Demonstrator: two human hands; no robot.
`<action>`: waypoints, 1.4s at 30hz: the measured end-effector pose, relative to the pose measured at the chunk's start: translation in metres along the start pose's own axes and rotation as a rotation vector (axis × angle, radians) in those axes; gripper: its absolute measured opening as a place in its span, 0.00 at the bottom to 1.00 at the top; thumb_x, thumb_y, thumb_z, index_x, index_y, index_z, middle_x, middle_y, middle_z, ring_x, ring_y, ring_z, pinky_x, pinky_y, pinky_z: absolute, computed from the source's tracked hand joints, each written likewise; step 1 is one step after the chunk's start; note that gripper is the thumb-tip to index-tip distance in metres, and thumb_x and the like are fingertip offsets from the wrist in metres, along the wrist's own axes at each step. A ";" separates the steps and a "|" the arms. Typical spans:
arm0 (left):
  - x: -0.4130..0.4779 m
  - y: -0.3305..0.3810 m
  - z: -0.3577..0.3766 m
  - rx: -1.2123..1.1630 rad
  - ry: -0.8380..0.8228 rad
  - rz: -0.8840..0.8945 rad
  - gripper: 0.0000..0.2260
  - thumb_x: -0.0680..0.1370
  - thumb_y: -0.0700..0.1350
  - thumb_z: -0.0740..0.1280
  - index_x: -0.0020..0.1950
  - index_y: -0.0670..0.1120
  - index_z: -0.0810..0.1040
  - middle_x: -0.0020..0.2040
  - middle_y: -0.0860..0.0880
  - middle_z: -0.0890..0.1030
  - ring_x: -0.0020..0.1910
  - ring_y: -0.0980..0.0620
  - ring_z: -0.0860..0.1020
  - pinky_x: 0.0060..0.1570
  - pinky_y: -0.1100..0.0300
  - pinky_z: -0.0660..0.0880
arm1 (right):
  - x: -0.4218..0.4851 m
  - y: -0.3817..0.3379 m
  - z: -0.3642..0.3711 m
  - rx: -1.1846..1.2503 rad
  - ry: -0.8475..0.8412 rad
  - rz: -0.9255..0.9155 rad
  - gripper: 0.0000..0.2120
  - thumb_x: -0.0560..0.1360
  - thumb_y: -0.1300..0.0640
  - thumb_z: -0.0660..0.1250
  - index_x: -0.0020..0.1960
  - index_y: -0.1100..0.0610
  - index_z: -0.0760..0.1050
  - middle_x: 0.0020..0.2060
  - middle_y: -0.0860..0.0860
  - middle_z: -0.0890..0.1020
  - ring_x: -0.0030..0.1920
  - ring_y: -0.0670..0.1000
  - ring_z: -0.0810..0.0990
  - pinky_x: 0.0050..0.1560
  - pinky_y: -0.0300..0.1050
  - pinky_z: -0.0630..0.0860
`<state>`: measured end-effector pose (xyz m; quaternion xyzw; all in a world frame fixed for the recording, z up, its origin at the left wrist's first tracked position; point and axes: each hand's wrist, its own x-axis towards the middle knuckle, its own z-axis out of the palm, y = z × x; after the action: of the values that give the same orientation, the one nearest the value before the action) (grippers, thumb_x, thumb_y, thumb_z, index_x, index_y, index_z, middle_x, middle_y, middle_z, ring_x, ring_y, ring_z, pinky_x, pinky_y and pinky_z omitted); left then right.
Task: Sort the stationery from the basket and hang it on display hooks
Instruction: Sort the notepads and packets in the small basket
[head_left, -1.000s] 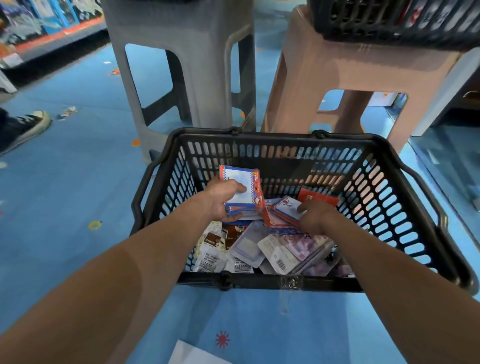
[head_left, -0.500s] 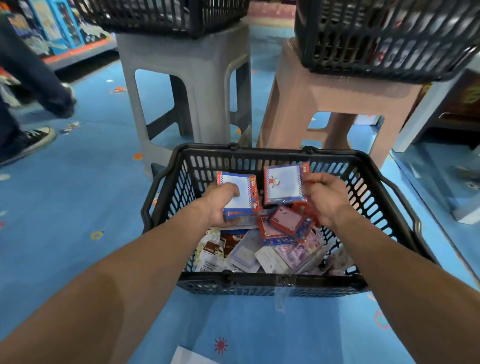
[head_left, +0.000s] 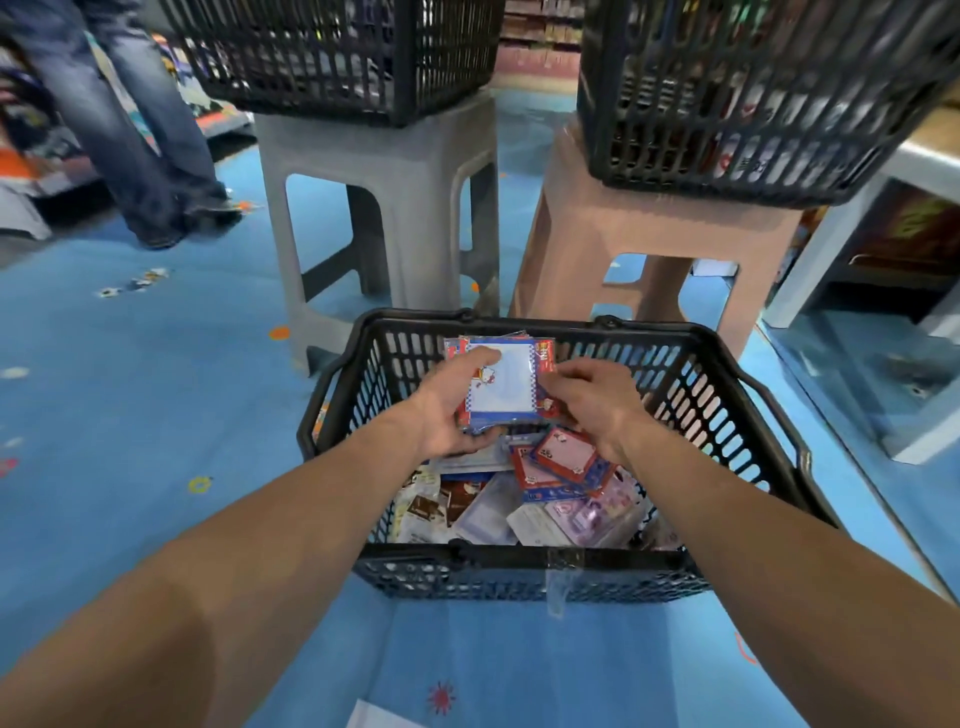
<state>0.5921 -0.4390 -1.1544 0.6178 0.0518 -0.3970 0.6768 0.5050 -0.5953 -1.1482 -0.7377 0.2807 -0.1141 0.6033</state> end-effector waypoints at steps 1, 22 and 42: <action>0.003 -0.003 -0.001 0.008 0.013 0.009 0.19 0.75 0.53 0.74 0.64 0.48 0.79 0.52 0.45 0.87 0.45 0.46 0.84 0.39 0.53 0.80 | 0.001 0.002 0.001 -0.047 -0.010 -0.011 0.01 0.75 0.58 0.76 0.45 0.55 0.84 0.45 0.56 0.88 0.49 0.58 0.86 0.55 0.59 0.83; 0.055 -0.035 0.000 0.118 0.206 -0.033 0.17 0.76 0.48 0.71 0.64 0.51 0.74 0.56 0.43 0.84 0.52 0.42 0.84 0.43 0.49 0.80 | 0.041 0.090 -0.029 -0.491 -0.171 0.631 0.06 0.79 0.62 0.66 0.55 0.60 0.77 0.43 0.58 0.81 0.34 0.53 0.78 0.35 0.40 0.74; 0.051 -0.033 -0.008 0.124 0.238 -0.046 0.20 0.77 0.48 0.72 0.67 0.52 0.71 0.56 0.43 0.84 0.51 0.43 0.84 0.41 0.50 0.81 | 0.052 0.079 -0.034 0.171 -0.048 0.653 0.06 0.75 0.72 0.70 0.48 0.63 0.78 0.44 0.59 0.82 0.38 0.52 0.81 0.27 0.40 0.77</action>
<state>0.6104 -0.4536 -1.2111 0.6999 0.1209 -0.3388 0.6170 0.5078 -0.6612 -1.2240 -0.5579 0.4773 0.0793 0.6743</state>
